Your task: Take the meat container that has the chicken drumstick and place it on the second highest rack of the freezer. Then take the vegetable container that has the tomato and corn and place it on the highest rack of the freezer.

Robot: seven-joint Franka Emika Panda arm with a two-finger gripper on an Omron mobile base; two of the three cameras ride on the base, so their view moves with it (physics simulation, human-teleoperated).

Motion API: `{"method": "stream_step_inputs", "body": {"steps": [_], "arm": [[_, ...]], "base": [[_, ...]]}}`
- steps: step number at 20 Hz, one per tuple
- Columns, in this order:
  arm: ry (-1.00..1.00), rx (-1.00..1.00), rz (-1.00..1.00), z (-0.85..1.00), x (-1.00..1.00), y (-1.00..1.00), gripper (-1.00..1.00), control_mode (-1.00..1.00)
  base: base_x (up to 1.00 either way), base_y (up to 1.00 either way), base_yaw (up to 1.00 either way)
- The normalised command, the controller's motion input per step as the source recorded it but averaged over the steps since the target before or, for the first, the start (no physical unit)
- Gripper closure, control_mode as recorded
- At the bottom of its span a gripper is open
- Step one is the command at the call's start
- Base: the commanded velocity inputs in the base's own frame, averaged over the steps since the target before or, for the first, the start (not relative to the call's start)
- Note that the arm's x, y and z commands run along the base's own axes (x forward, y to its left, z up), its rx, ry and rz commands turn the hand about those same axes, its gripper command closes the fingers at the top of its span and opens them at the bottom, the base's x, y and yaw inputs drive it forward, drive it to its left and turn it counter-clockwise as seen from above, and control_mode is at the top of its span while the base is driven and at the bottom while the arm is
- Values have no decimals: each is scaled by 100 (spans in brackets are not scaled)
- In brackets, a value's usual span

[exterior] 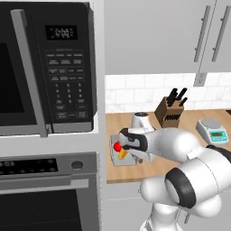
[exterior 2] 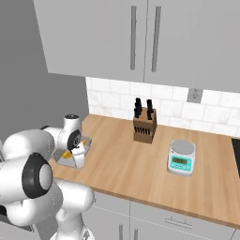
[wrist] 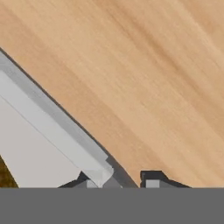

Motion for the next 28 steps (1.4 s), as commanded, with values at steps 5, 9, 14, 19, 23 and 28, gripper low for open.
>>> {"method": "stream_step_inputs", "body": {"steps": [5, 9, 14, 19, 23, 28], "arm": [[1, 11, 0, -11, -7, -1, 100, -100], [-3, 6, 0, 17, -36, -9, 100, -100], [-9, 0, 0, 33, -73, -22, 100, -100], [-20, 0, 1, 93, -86, -28, 100, -100], [-27, 0, 6, 100, -100, -49, 100, -100], [-9, -1, 8, 90, -100, -41, 100, -100]], "base": [[0, 0, 0], [0, 0, 0], [0, 0, 0], [0, 0, 0], [0, 0, 0], [0, 0, 0]]}}
